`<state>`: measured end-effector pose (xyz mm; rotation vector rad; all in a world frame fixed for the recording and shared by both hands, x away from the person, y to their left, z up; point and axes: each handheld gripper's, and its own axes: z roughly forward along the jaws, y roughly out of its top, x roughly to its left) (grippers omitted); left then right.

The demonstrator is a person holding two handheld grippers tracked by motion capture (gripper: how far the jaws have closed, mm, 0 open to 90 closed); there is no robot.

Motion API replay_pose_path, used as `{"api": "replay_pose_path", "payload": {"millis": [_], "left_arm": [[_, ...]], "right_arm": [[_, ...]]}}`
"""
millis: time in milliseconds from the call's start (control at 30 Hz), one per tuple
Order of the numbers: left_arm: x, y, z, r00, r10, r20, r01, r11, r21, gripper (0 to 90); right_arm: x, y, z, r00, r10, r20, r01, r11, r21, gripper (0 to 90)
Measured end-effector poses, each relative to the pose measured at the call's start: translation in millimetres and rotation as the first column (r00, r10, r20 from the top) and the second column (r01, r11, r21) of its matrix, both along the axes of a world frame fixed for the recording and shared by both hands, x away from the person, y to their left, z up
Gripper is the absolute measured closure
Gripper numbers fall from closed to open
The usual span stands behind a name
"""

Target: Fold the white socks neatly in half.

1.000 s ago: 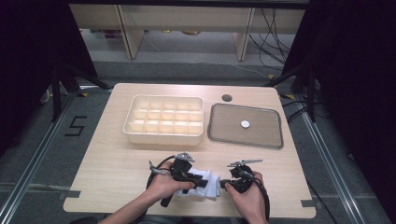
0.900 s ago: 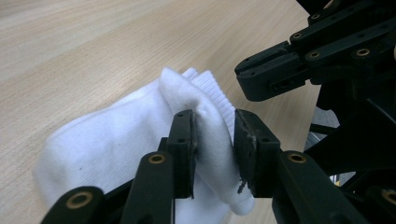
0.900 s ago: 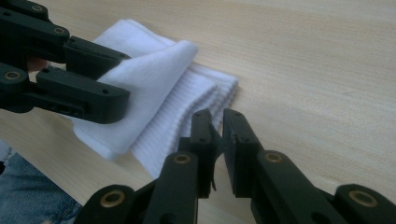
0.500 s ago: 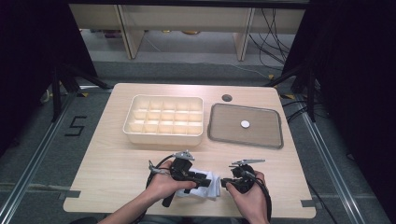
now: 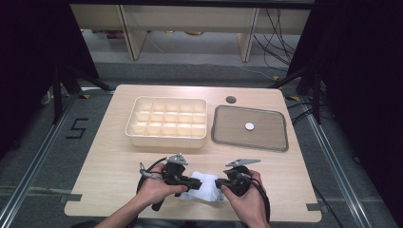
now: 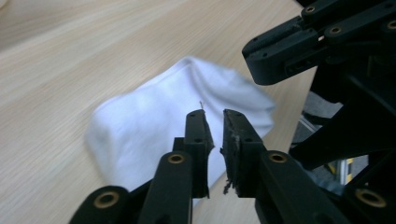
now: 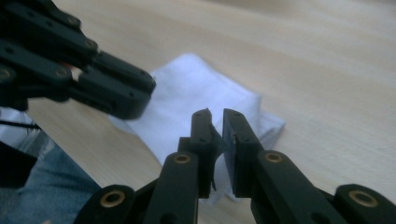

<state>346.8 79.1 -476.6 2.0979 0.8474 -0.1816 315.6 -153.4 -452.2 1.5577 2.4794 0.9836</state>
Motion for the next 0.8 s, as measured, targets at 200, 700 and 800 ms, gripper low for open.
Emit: {"api": "replay_pose_path", "payload": {"millis": [200, 700, 800], "left_arm": [[3.9, 6.3, -14.9, 0.9987, 0.044, -0.025, -0.043, 0.9983, 0.038, 87.5], [2.3, 14.4, -19.7, 0.9960, 0.083, -0.034, -0.083, 0.9965, -0.012, 83.6], [7.1, 22.7, -8.4, 0.9899, 0.142, -0.004, -0.142, 0.9892, -0.037, 80.7]], "right_arm": [[4.9, 0.6, -19.7, 0.9994, -0.021, -0.029, 0.019, 0.999, -0.047, 85.5], [7.7, -4.4, -23.1, 0.9993, -0.033, -0.018, 0.032, 0.998, -0.050, 87.1], [5.7, -3.2, -11.5, 0.9986, -0.043, 0.031, 0.044, 0.999, -0.014, 89.3]]}}
